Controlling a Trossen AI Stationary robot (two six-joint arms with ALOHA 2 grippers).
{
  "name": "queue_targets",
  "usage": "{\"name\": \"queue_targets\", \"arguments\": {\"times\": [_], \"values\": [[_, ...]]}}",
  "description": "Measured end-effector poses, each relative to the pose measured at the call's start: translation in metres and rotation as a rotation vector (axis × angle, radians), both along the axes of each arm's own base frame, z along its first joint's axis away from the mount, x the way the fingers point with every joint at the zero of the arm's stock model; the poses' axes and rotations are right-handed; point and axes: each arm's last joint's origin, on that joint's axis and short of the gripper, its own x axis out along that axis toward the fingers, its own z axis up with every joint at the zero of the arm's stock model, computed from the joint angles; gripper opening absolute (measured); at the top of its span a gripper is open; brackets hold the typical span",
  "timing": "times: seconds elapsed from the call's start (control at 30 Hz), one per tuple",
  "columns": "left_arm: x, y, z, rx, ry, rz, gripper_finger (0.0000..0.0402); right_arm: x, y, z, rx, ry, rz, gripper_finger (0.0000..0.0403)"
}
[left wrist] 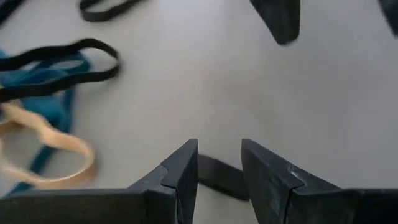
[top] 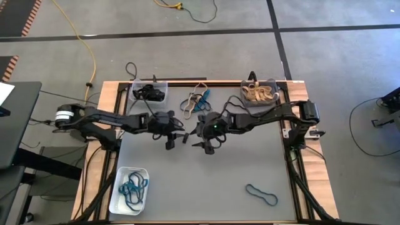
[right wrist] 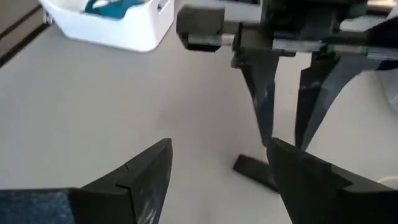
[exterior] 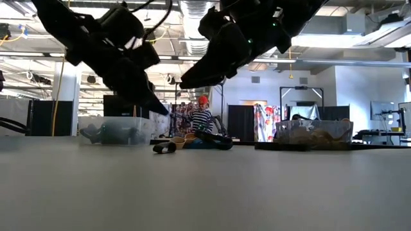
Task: Sort rubber bands into baskets
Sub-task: Put the black rubber band into the transparent bin
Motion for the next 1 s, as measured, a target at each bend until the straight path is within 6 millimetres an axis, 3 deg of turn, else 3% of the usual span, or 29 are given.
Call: {"name": "queue_targets", "arguments": {"times": [0.17, 0.4, 0.53, 0.67, 0.87, 1.0], "values": [[0.016, -0.006, -0.025, 0.030, 0.085, 0.045, 0.0138, -0.003, 0.010, -0.005, -0.019, 0.057, -0.005, 0.0291], [0.034, -0.007, -0.040, 0.082, 0.189, 0.033, 0.0245, -0.005, 0.021, -0.008, -0.045, 0.104, -0.005, 0.0291], [0.041, -0.003, -0.043, 0.107, 0.269, 0.066, 0.0256, -0.006, 0.022, -0.010, -0.046, 0.118, -0.001, 0.0291], [0.044, -0.003, -0.043, 0.106, 0.286, 0.057, 0.0208, -0.007, 0.022, -0.010, -0.047, 0.129, -0.001, 0.0291], [0.048, -0.002, -0.039, 0.129, 0.331, 0.006, 0.0027, -0.008, 0.025, -0.011, -0.044, 0.142, 0.003, 0.0291], [0.050, -0.001, -0.034, 0.138, 0.358, 0.000, 0.0006, -0.009, 0.031, -0.013, -0.046, 0.160, 0.020, 0.0291]]}}
